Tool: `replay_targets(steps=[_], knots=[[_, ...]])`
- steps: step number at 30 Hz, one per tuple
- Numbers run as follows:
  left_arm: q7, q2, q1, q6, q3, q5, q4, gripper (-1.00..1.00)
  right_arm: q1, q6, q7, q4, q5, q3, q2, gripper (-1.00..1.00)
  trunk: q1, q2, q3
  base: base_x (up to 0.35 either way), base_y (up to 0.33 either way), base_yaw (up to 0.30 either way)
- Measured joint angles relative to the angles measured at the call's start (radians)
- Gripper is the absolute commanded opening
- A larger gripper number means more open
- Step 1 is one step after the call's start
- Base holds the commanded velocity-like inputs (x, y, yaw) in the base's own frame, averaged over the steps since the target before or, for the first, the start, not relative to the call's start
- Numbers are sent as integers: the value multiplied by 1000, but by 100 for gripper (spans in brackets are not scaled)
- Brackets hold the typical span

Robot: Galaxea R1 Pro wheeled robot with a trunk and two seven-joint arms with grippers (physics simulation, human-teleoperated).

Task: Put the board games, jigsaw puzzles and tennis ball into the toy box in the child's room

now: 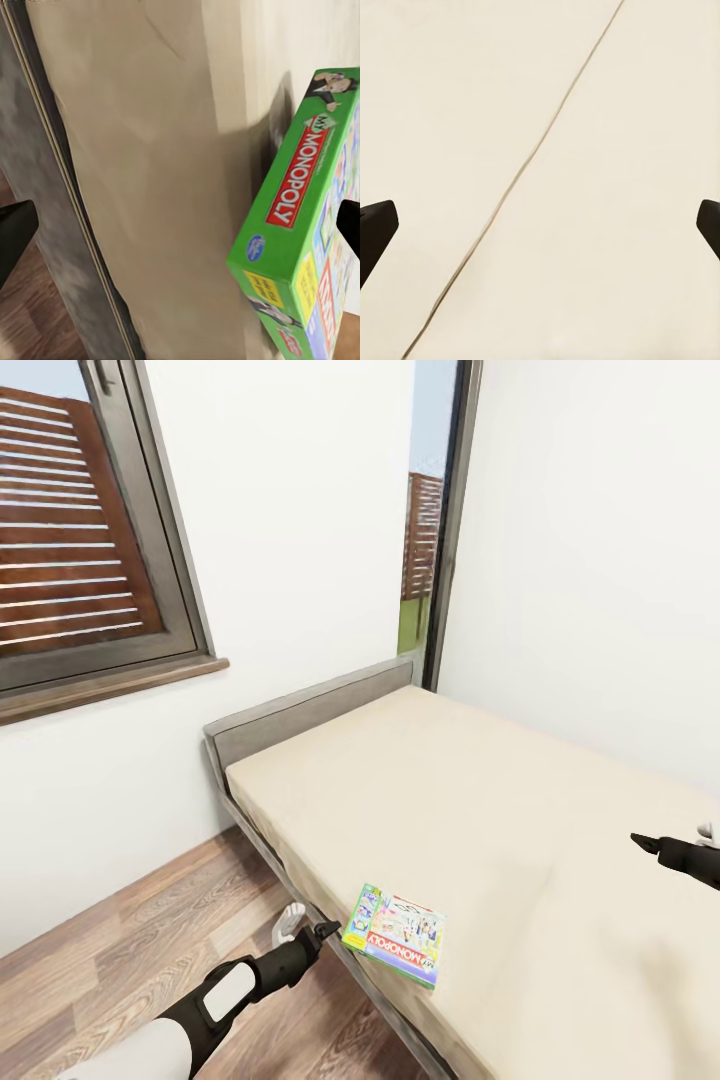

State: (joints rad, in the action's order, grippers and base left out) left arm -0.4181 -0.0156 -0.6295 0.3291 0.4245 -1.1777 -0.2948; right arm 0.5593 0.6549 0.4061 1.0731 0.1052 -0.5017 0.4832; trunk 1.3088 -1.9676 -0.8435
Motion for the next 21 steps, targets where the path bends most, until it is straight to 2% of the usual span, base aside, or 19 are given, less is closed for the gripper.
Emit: replay_targets(steps=[21], knots=[[-36,1,0,-21,-3,1,-3,100,0,0,0,0,0,0,0,100,0,0,0,0,0,-57]])
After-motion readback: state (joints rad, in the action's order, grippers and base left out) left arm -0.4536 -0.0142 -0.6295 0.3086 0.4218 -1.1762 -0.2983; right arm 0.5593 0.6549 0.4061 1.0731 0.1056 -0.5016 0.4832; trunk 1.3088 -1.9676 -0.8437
